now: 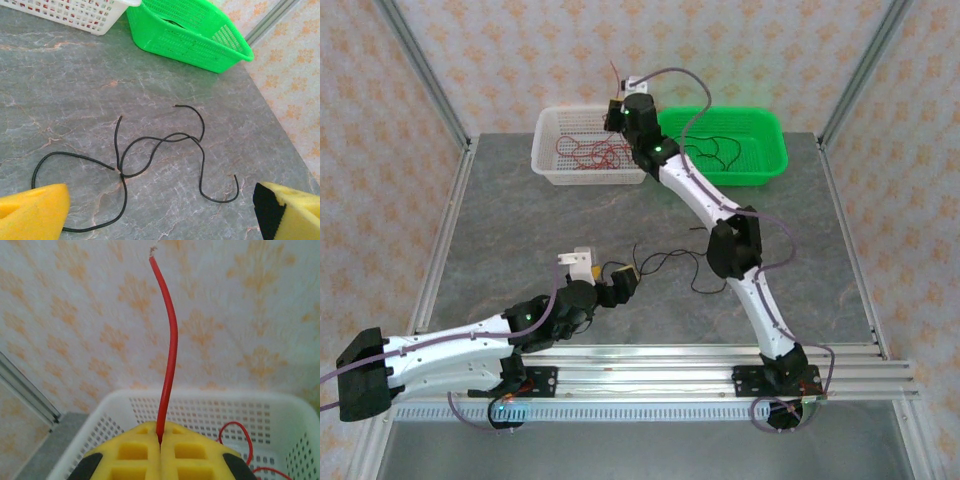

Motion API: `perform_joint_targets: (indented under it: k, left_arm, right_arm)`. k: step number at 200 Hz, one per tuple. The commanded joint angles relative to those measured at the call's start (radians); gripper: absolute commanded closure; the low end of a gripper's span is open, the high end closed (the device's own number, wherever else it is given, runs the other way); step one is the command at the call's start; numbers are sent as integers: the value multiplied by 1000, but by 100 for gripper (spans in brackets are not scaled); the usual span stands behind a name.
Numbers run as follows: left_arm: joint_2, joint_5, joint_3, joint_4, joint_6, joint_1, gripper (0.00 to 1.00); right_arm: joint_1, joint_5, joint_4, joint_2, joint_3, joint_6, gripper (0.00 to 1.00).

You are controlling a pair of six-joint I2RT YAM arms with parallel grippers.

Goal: Untangle the cables

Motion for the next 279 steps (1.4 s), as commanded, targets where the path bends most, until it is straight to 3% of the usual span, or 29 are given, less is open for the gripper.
perform_joint_targets:
  k: [1,29,45,72,126,144,198,225,279]
  left_arm:
    - [-6,-10,8,-39,-19,-10,5]
    - [-9,-13,8,-54,-25,-10,5]
    - [-6,-14,11,-60,-28,-10,5]
    - [0,-14,16,-68,-36,-11,6]
    - [34,-10,37,-84,-58,-17,7]
    - [57,-12,47,-96,-72,-19,7]
    - [181,-56,103,-155,-90,-20,10]
    - [254,-86,137,-158,-77,-4,15]
    - [319,22,143,-72,1,133,22]
  right_arm:
    - [-2,12,-4,42,29,20,100]
    - [-2,15,-57,90,27,27,100]
    - [-2,19,-94,104,27,26,92]
    - [-2,23,-162,104,29,17,66]
    - [-2,44,-249,28,24,-22,23]
    - [-2,57,-282,-5,19,-29,17]
    - [-2,74,-359,-185,-134,12,17]
    - [-2,45,-320,-336,-346,48,19]
    - [-1,-5,-163,-651,-798,106,21]
